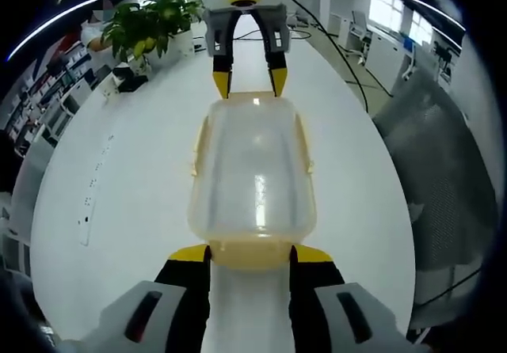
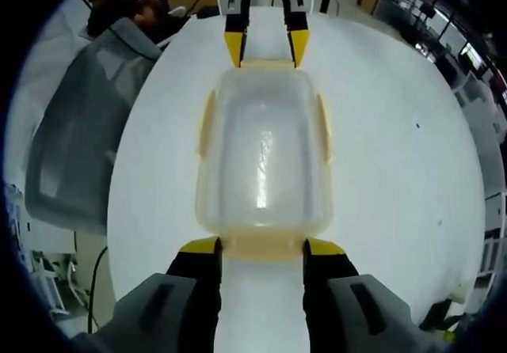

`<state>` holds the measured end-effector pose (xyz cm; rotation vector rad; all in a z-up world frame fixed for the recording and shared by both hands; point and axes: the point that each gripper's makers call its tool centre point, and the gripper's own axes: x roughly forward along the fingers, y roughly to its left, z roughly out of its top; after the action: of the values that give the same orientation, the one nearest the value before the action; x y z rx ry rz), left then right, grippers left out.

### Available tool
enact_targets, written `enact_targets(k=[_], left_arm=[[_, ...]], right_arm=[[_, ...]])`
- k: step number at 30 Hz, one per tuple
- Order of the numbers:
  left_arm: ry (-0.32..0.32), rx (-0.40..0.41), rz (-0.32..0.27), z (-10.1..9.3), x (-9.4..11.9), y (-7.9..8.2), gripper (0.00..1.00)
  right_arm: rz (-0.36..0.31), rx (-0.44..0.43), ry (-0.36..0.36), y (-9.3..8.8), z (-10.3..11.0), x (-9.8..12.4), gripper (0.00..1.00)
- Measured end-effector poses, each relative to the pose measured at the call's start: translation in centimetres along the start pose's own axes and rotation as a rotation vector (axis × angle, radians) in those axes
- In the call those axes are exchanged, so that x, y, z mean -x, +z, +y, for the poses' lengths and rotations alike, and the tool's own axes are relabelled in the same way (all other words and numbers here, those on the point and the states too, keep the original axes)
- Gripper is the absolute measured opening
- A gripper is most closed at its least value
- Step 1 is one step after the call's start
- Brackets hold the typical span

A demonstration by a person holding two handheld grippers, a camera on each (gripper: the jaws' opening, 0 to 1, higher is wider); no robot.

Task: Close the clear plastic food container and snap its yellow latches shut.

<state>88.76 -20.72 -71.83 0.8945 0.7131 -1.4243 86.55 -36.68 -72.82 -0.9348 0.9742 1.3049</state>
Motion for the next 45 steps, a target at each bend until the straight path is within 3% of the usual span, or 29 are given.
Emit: enact_targets(k=[13,28,45], left_arm=[[0.011,-0.014,-0.005,0.2,0.3,0.2,0.35],[0.031,-0.01,0.006,0.1,1.6,0.6,0.34],[0.146,0.235,-0.001,0.4,2.5,1.4,0.31]], right_arm=[[-0.005,-0.021,-0.005,0.0,-0.2,0.2,0.41],[-0.043,-0.078,-0.042,0.7,-0.4,2.1,0.37],[-0.157,-0.289,-0.133,0.7,-0.4,2.6,0.28]])
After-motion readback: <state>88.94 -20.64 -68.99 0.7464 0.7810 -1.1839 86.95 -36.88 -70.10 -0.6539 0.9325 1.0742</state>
